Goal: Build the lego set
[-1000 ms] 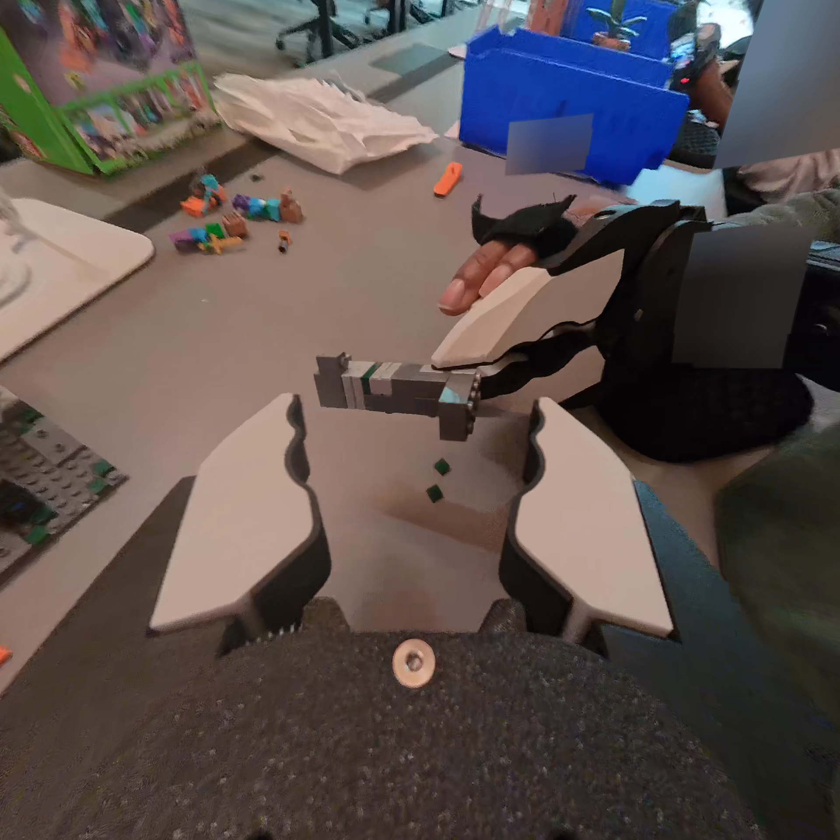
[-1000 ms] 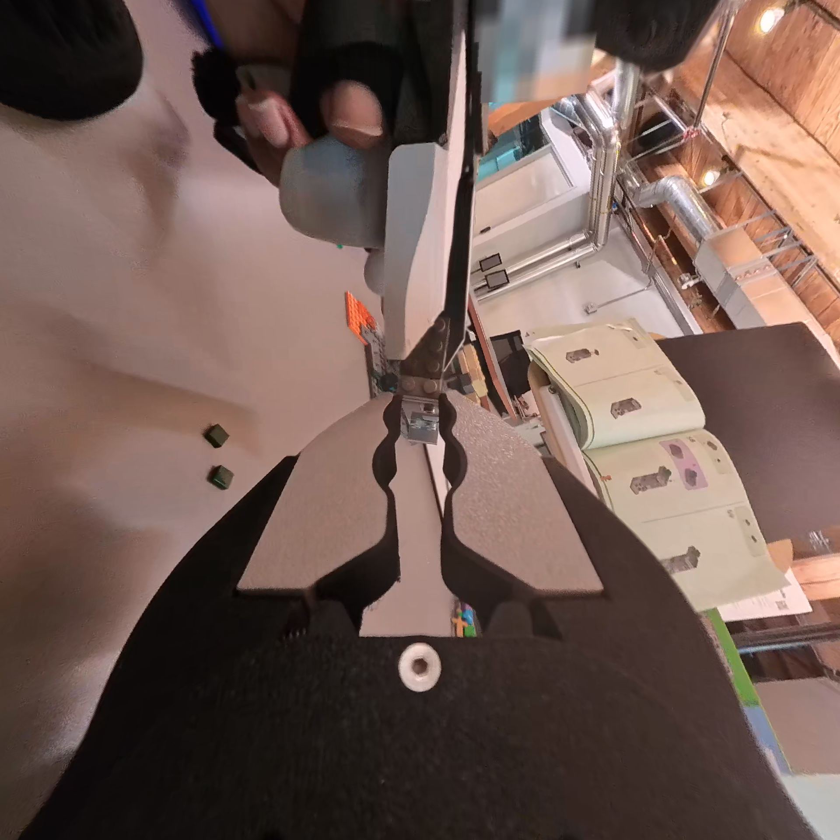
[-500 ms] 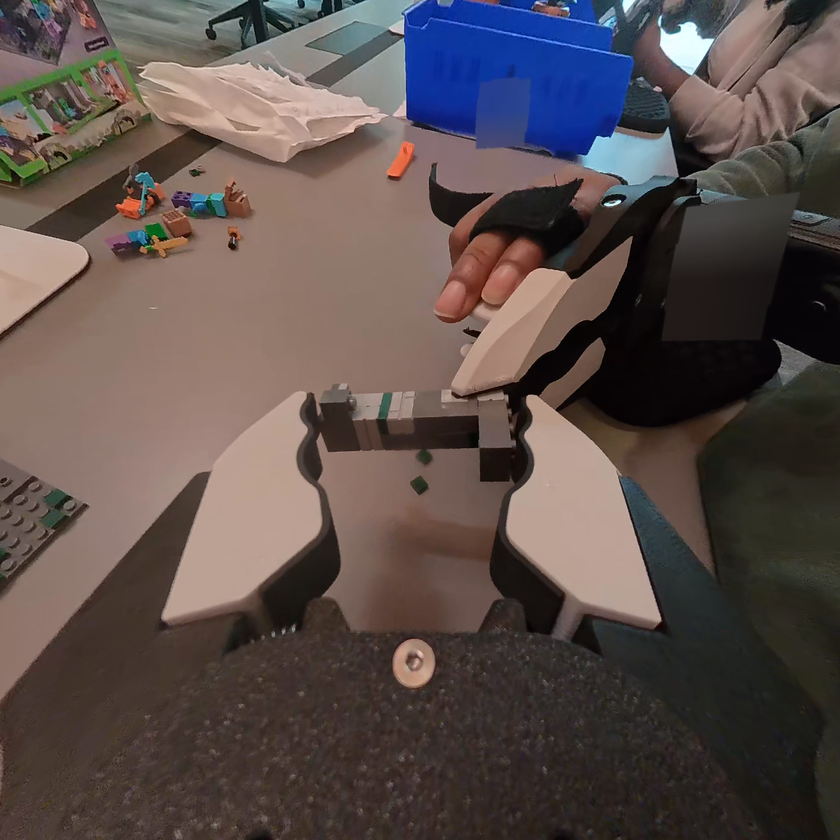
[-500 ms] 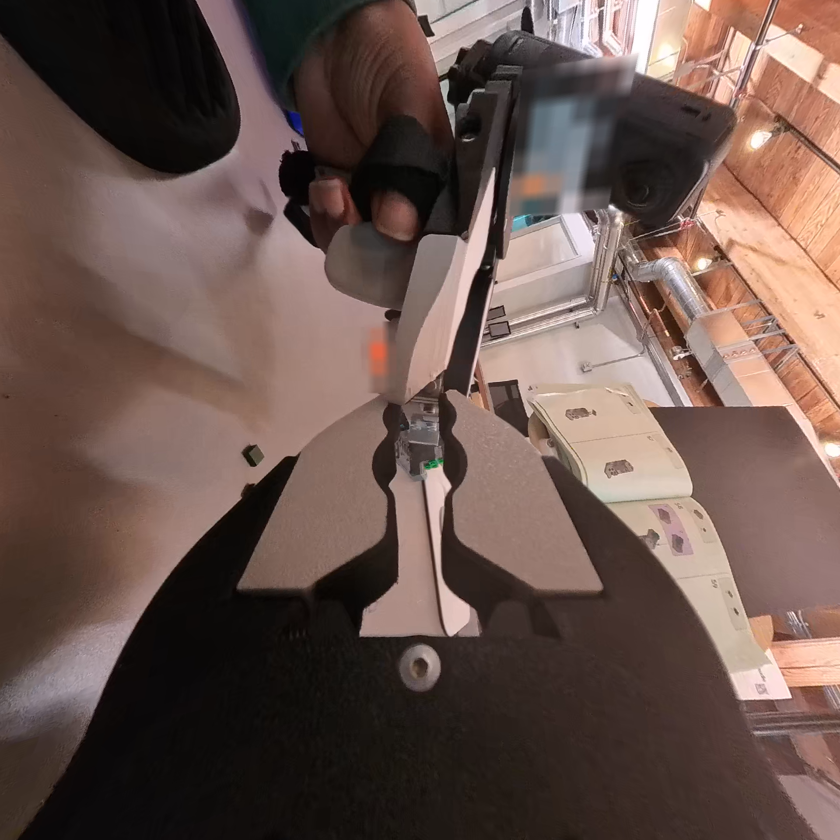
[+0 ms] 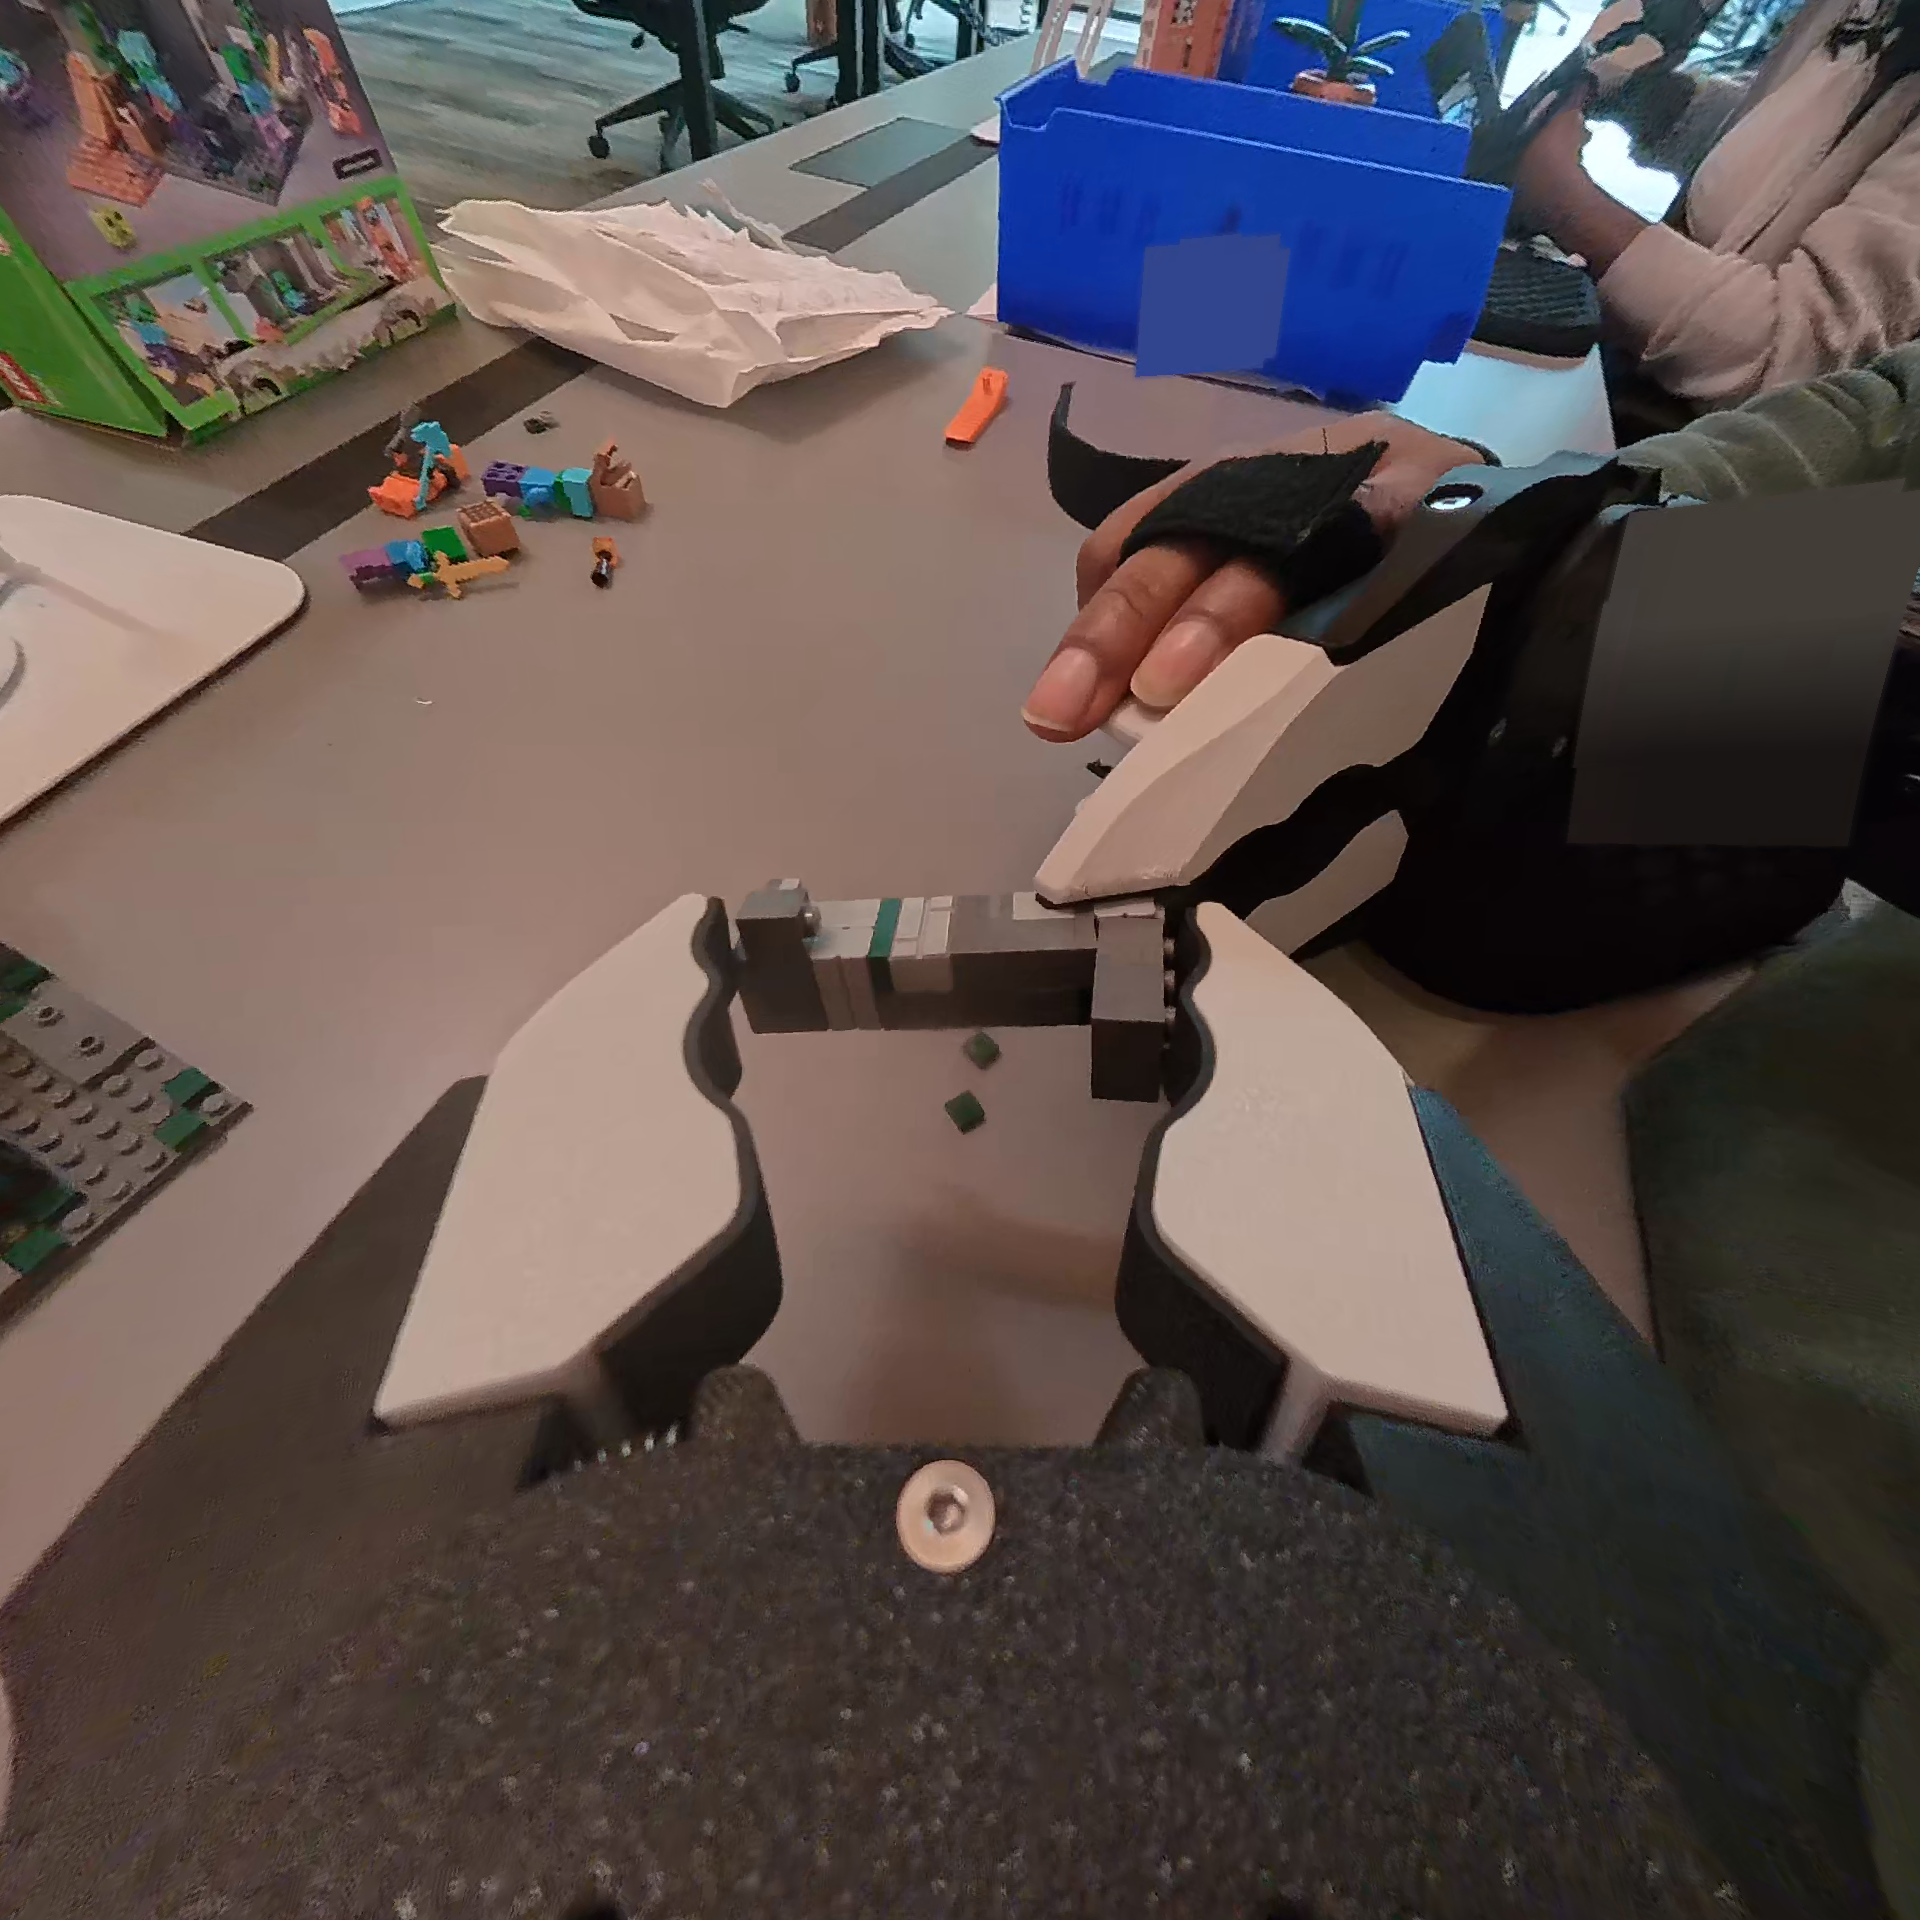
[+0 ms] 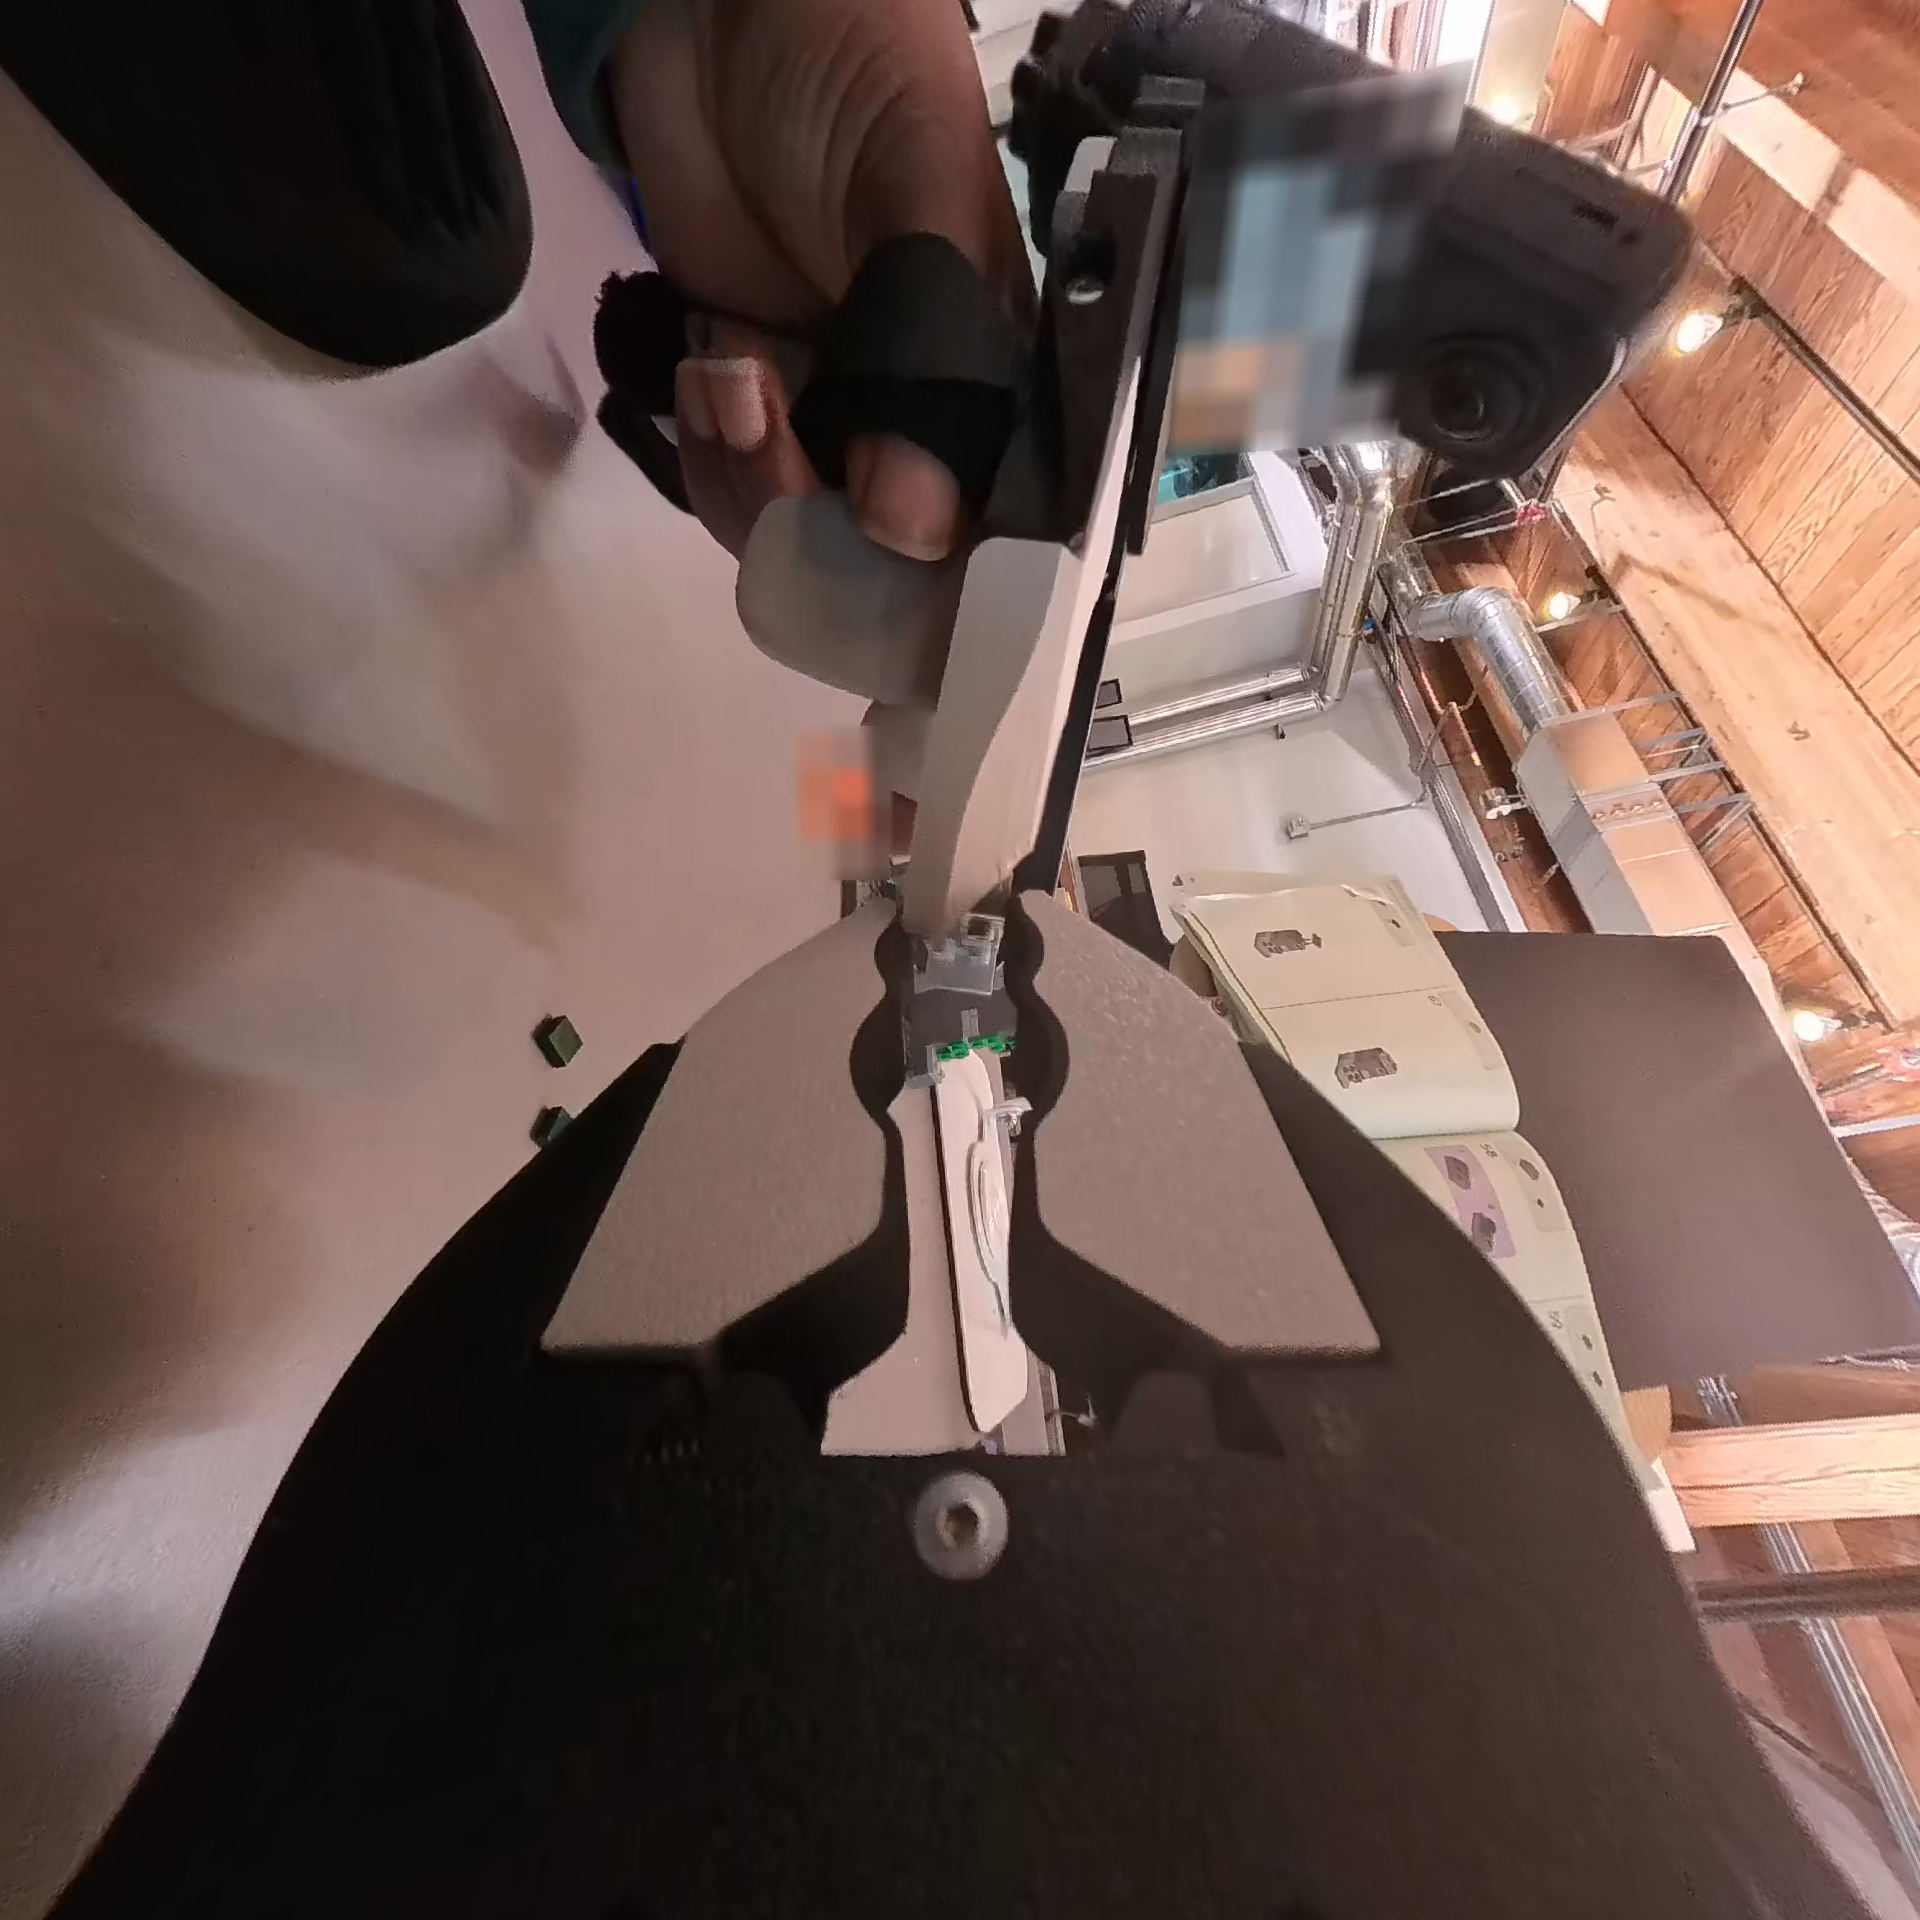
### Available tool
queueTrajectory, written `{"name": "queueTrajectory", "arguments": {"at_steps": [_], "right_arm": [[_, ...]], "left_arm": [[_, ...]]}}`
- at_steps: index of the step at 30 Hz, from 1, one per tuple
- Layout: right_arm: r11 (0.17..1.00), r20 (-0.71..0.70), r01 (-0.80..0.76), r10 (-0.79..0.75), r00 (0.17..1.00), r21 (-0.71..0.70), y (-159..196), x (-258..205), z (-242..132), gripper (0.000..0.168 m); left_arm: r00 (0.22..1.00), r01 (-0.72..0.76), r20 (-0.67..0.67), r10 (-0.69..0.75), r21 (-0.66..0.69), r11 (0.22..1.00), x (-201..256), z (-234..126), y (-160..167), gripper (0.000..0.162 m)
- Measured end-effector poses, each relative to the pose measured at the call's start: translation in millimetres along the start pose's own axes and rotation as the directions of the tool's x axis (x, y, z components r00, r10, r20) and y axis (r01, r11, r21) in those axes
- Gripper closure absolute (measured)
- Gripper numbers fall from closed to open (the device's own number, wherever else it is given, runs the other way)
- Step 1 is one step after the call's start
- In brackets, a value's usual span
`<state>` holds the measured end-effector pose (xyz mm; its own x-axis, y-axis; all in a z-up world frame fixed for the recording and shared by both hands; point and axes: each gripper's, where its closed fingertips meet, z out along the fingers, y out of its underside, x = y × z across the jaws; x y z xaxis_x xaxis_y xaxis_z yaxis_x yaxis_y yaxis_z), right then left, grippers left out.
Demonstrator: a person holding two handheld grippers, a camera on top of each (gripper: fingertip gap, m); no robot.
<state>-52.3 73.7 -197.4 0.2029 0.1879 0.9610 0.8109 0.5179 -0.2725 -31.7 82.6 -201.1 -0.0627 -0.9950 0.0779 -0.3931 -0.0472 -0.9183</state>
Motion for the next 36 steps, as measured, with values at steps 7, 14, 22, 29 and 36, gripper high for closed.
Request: {"name": "queueTrajectory", "arguments": {"at_steps": [7, 14, 22, 29, 36], "right_arm": [[1.000, 0.003, -0.008, 0.008, 1.000, -0.013, 3.9, -1.2, 1.4, 0.152], [1.000, -0.003, -0.027, 0.027, 1.000, -0.008, 3.6, 0.4, 1.2, 0.152], [0.999, 0.001, -0.043, 0.043, 0.999, -0.018, 7.1, 0.0, 1.2, 0.152], [0.999, 0.009, -0.040, 0.041, 0.999, -0.036, 9.2, -1.5, 1.2, 0.153], [0.998, 0.009, -0.027, 0.027, 1.000, -0.057, 8.4, -0.9, -0.8, 0.153]], "left_arm": [[0.998, 0.003, 0.061, -0.004, 0.012, 1.000, -4.1, 1.4, -0.1, 0.080], [0.996, -0.018, 0.085, 0.017, 0.014, 1.000, -3.8, -0.7, -2.6, 0.080], [0.995, -0.028, 0.099, 0.025, 0.032, 0.999, -3.5, -10.8, -7.8, 0.086], [0.987, -0.055, 0.154, 0.055, -0.004, 0.998, -6.5, -13.7, -4.4, 0.097], [0.988, -0.036, 0.149, 0.037, -0.005, 0.999, -4.3, -12.6, -3.9, 0.099]]}}
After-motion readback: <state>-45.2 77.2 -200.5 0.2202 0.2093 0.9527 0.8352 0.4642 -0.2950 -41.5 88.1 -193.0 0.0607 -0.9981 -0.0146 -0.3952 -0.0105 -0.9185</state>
